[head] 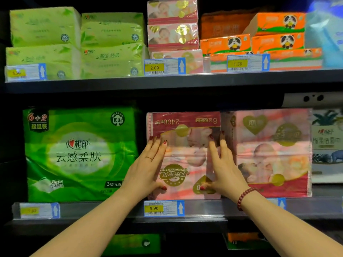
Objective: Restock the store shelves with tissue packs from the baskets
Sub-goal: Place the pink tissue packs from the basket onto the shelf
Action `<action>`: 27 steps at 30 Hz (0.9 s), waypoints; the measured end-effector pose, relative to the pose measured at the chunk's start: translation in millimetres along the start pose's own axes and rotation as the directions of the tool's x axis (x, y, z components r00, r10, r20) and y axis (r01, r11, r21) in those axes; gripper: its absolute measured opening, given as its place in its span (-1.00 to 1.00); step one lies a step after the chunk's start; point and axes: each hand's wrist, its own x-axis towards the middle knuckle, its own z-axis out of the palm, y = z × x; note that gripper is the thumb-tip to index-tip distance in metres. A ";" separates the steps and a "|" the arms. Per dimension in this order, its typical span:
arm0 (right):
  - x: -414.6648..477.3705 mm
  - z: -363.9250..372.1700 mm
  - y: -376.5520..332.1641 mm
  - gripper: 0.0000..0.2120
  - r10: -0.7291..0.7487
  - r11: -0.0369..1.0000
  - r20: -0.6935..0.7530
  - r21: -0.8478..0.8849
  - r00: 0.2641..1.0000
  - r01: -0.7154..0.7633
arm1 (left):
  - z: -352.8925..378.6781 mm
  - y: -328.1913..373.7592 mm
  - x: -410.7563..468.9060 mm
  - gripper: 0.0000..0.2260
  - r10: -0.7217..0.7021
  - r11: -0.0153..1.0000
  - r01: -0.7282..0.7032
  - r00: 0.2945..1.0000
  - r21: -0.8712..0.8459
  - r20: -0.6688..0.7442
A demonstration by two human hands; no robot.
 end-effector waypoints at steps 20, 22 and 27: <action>30.1 17.2 -3.2 -0.26 0.070 0.991 0.098 -0.123 0.993 -0.058 | 21.8 -3.6 26.1 -0.46 -0.179 0.984 0.177 0.979 0.027 0.098; 28.8 13.9 -3.6 -0.32 0.063 0.994 0.089 -0.093 0.994 -0.055 | 18.3 -1.6 25.6 -0.47 -0.185 0.983 0.182 0.977 0.038 0.109; 18.6 -4.7 -4.5 -0.35 -0.011 0.993 -0.042 -0.115 0.999 0.006 | 0.9 7.4 17.2 -0.40 -0.139 0.990 0.139 0.988 0.012 0.066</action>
